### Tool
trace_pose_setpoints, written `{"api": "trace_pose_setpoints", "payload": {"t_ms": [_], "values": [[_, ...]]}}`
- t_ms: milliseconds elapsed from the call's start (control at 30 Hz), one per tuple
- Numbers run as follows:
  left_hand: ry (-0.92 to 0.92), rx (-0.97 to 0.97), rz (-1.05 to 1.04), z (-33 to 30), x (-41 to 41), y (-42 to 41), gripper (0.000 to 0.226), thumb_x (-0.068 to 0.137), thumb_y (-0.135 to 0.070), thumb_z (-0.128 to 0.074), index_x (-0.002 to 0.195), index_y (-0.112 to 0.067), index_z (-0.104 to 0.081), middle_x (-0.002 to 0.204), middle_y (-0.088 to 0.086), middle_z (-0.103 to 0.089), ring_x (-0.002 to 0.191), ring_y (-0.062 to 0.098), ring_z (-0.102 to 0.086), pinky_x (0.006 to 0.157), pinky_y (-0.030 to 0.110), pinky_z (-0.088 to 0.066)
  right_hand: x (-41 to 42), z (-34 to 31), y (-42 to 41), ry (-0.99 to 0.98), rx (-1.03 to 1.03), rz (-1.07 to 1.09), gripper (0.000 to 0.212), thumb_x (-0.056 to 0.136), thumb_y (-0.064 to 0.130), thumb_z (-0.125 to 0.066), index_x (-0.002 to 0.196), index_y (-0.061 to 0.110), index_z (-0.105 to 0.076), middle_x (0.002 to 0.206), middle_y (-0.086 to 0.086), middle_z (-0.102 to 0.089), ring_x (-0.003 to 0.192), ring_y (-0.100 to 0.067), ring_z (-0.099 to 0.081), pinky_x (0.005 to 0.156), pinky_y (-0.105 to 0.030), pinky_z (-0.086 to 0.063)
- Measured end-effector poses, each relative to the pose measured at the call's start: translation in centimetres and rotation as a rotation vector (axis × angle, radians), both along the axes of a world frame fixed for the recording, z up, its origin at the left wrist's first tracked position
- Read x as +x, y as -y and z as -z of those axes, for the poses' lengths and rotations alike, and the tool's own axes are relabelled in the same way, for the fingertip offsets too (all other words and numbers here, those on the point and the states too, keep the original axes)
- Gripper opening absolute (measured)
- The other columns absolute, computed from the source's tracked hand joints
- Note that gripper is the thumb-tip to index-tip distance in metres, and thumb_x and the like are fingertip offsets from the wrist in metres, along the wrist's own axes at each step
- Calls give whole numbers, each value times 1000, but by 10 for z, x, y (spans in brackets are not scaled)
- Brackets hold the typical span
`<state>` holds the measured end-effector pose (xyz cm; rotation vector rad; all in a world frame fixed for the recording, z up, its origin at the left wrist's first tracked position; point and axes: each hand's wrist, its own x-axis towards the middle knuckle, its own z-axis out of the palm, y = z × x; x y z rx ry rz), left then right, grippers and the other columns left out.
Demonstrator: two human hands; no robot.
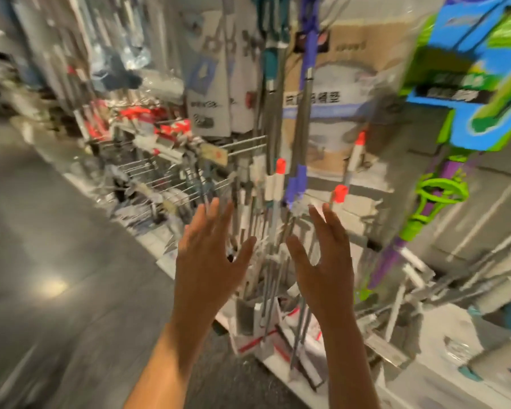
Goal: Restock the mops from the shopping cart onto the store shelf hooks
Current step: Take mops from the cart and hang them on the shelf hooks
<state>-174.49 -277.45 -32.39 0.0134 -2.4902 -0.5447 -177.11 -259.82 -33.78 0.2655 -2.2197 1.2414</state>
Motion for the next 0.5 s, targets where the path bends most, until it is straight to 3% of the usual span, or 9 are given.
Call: {"api": "trace_pose_setpoints", "payload": {"t_ms": [200, 300, 367, 500], "values": [[-49, 180, -128, 9, 47, 84, 70, 90, -59, -43, 148, -20, -49, 156, 8, -42, 147, 29, -36, 116, 50, -37, 23, 0, 85, 35, 60, -206, 74, 87, 62, -45, 142, 14, -54, 157, -4, -39, 146, -15, -30, 120, -38, -28], [-99, 168, -230, 9, 77, 132, 70, 90, -58, -44, 148, -20, -48, 154, 9, -45, 145, 30, -39, 116, 45, -35, 39, -4, 137, 25, 115, -308, 76, 87, 66, -42, 145, 17, -51, 159, -1, -36, 148, -16, -29, 119, -35, -25], [-84, 182, -313, 8, 104, 166, 74, 88, -61, -40, 149, -19, -47, 155, 9, -45, 146, 29, -37, 116, 39, -28, 53, -3, 180, 7, 133, -381, 77, 88, 69, -41, 146, 20, -50, 159, -1, -36, 148, -18, -30, 119, -39, -28], [-91, 238, -464, 17, 167, 252, 77, 88, -64, -39, 148, -17, -49, 156, 7, -43, 148, 26, -35, 119, 48, -32, 90, 3, 281, -11, 142, -539, 83, 90, 78, -33, 146, 20, -49, 159, -2, -37, 148, -19, -31, 117, -47, -34]]}}
